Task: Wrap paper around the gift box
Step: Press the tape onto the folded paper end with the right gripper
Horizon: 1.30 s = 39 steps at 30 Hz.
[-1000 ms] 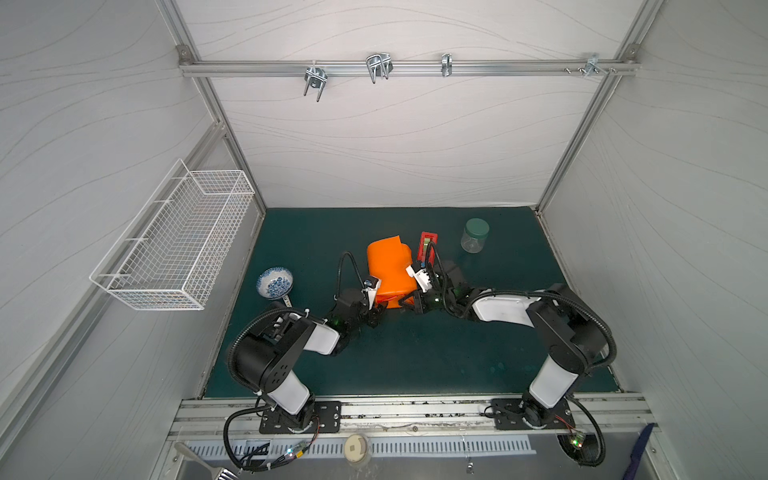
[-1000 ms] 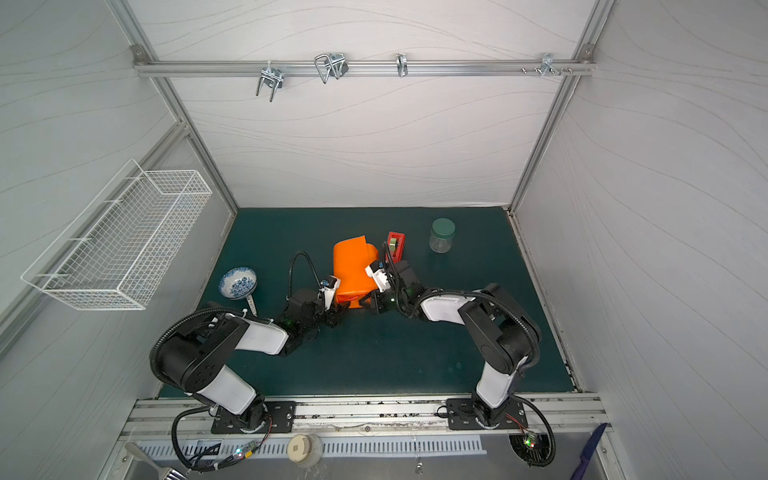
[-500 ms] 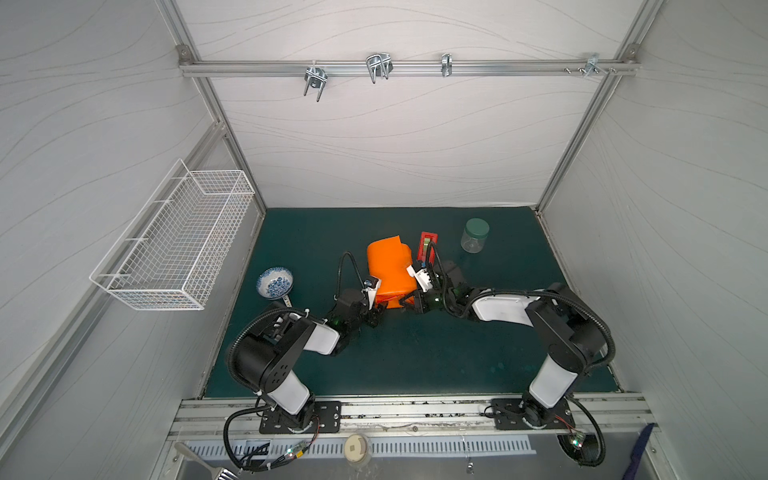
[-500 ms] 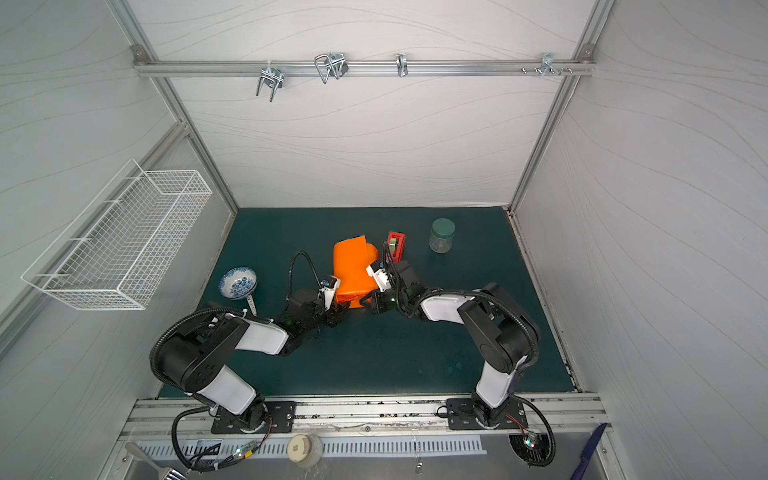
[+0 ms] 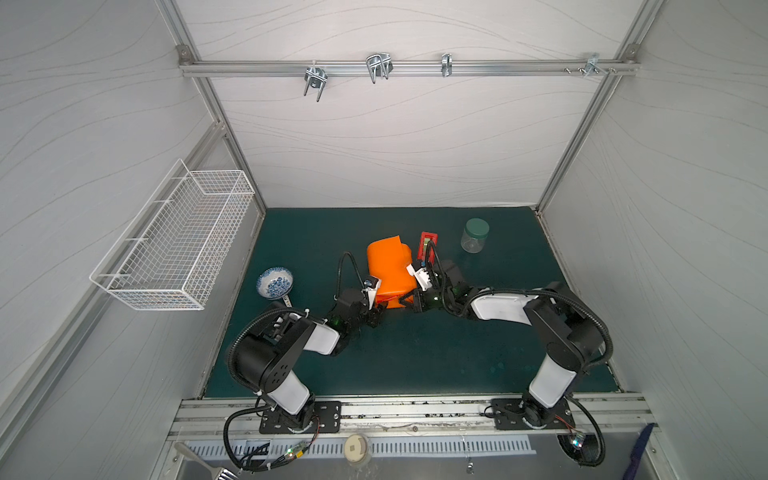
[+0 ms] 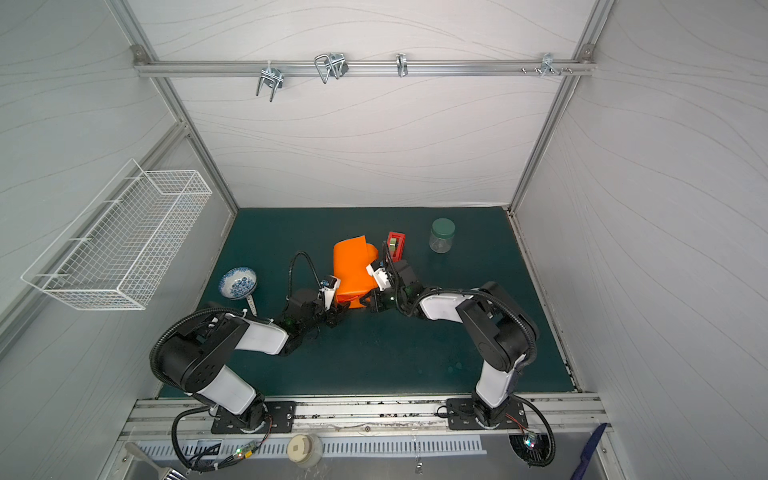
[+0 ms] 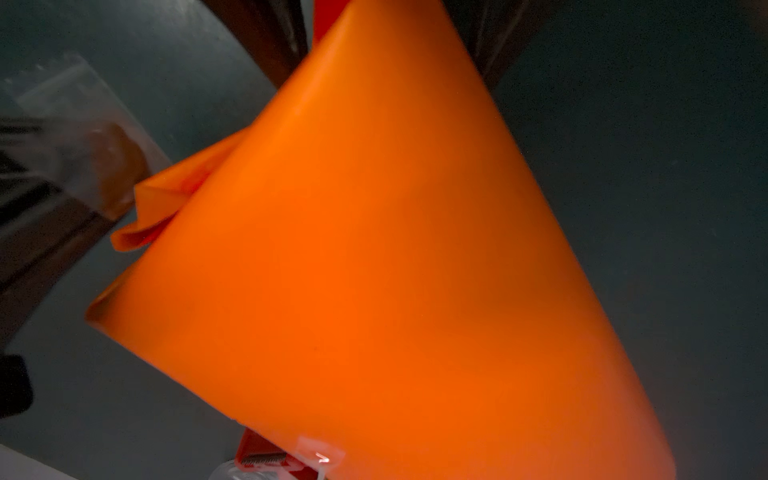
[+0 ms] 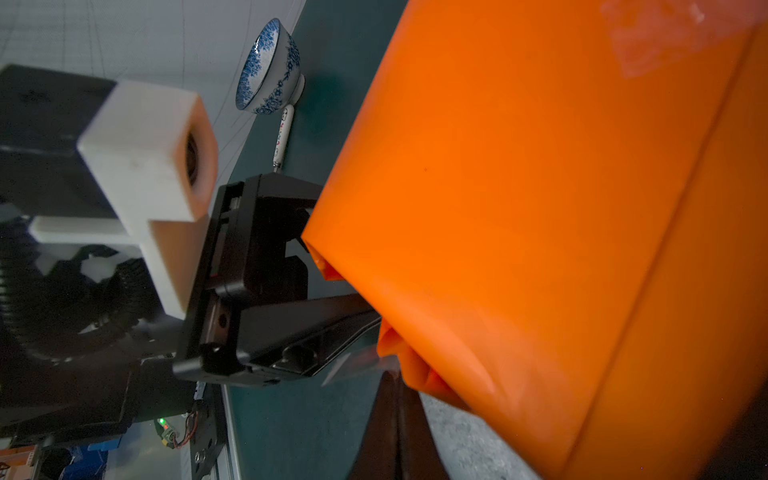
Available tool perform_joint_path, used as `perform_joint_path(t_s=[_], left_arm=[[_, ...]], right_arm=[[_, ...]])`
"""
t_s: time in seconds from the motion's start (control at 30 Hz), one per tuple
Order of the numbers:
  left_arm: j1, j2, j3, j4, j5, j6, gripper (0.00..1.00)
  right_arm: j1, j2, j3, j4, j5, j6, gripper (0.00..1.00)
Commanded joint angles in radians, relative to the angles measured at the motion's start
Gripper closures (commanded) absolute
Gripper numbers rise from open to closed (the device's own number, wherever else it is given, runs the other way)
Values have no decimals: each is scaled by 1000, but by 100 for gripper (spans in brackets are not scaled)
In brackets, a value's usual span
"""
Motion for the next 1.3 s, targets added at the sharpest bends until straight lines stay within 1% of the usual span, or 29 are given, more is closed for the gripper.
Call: perform_joint_path(t_s=[0.0,0.27,0.57,0.83,1.0,1.27], left_arm=[[8,4,25,33,4,-4,41],[8,4,26,33,6,-4,41],[8,1,26,33,6,-3,41],[8,-3,26,34,10,-4,41],[8,0,26,34,11,-3,41],[10,2,23,37,11,-5,41]], right_arm=[[-6,1,14,-5,0,-2,100],[-5,-6,10,-9,12,13,100],[-3,6,18,-42,59,32,100],[-3,1,23,-57,88,60,90],[-1,-2,20,-38,77,84,84],[0,3,27,-23,79,122,78]])
